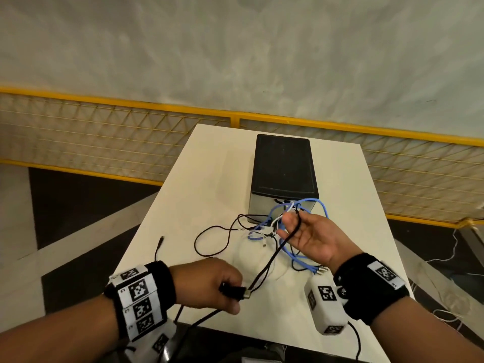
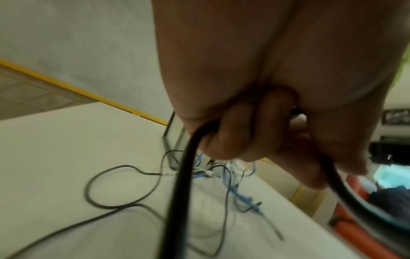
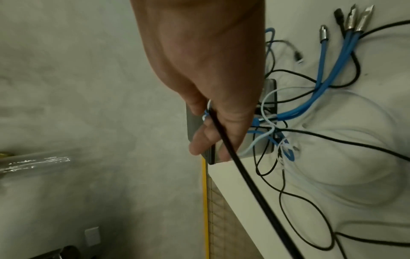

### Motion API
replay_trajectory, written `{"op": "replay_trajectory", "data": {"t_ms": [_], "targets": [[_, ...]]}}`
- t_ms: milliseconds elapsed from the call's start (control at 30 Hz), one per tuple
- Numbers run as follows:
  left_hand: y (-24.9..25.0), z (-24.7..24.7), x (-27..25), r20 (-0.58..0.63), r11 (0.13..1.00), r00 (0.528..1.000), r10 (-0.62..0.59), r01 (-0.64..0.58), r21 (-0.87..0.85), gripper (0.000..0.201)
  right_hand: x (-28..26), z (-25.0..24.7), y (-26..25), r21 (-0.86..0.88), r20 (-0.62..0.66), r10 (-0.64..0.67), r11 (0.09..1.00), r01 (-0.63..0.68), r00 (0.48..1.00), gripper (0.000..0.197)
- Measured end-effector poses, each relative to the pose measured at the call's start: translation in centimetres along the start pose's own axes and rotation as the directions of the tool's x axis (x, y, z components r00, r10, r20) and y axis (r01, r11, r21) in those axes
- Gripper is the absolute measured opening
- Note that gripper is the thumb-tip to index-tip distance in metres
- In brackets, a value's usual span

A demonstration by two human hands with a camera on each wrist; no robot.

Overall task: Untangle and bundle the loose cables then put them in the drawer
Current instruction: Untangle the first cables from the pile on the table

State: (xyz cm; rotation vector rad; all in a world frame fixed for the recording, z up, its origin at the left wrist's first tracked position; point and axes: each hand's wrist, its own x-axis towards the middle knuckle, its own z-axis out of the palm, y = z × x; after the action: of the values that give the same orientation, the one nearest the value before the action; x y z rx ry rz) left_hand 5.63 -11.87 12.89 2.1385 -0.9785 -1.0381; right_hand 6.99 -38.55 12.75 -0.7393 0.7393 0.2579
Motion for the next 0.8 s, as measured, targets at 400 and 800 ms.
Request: {"op": "replay_trajectory", "data": {"t_ms": [400, 800], "targets": [[3.6, -3.5, 2.5, 0.012, 0.992, 1.000, -0.021, 0.023, -0.123, 0.039, -0.3, -1.7, 1.7, -0.142, -0.052, -0.005, 0.990, -0.002, 0.999, 0.014], [4.6, -1.8, 8.3, -0.241, 0.938, 0.947, -0.212, 0.128, -0.323, 0.048, -1.2, -0.8, 4.2, -0.222, 0.101, -0.043, 0.973, 0.065, 0.994, 0.022]]}}
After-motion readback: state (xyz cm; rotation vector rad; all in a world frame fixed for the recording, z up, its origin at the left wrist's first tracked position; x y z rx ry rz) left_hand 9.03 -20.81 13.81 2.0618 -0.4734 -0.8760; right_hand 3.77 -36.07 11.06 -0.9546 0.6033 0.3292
